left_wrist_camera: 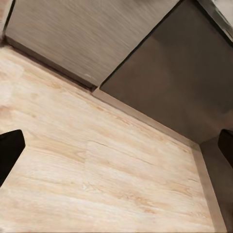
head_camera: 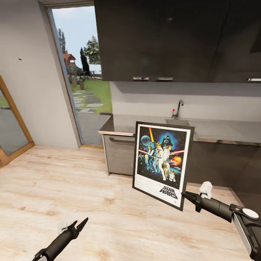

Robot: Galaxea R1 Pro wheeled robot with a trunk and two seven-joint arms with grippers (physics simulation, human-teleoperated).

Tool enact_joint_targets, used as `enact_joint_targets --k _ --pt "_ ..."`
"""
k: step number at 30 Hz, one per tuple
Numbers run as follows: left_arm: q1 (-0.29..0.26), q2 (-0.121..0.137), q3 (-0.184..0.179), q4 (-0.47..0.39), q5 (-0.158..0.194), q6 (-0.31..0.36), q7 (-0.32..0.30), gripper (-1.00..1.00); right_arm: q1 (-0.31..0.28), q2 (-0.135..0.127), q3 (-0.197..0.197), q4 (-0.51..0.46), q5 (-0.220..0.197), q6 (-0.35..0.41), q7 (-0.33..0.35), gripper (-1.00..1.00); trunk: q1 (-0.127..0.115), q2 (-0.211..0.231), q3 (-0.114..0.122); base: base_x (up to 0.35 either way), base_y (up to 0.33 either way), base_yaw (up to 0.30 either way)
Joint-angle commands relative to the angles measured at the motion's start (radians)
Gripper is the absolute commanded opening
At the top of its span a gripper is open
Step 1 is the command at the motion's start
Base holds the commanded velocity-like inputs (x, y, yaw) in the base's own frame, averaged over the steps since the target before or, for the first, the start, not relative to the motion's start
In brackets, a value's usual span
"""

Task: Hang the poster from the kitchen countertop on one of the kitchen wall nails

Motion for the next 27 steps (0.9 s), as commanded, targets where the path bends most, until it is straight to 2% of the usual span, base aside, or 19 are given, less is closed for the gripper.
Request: enact_joint_targets --k 1,9,27 --pt "-0.001 0.0 -0.009 0.0 0.007 -0.005 -0.001 1.0 -0.001 0.0 -0.001 0.0 -0.007 0.012 0.005 -1.0 0.001 -0.002 -0.002 0.0 0.216 0.047" --pt "-0.001 -0.001 -0.009 0.0 0.007 -0.005 -0.001 1.0 -0.001 0.0 -0.002 -0.001 -0.007 0.012 0.005 -1.0 0.001 -0.002 0.009 0.0 0.068 0.015" --pt "-0.001 -0.001 -0.009 0.0 0.007 -0.005 0.0 1.0 -0.001 0.0 -0.002 0.0 -0.008 0.012 0.005 -1.0 0.001 -0.002 0.038 0.0 0.002 0.001"
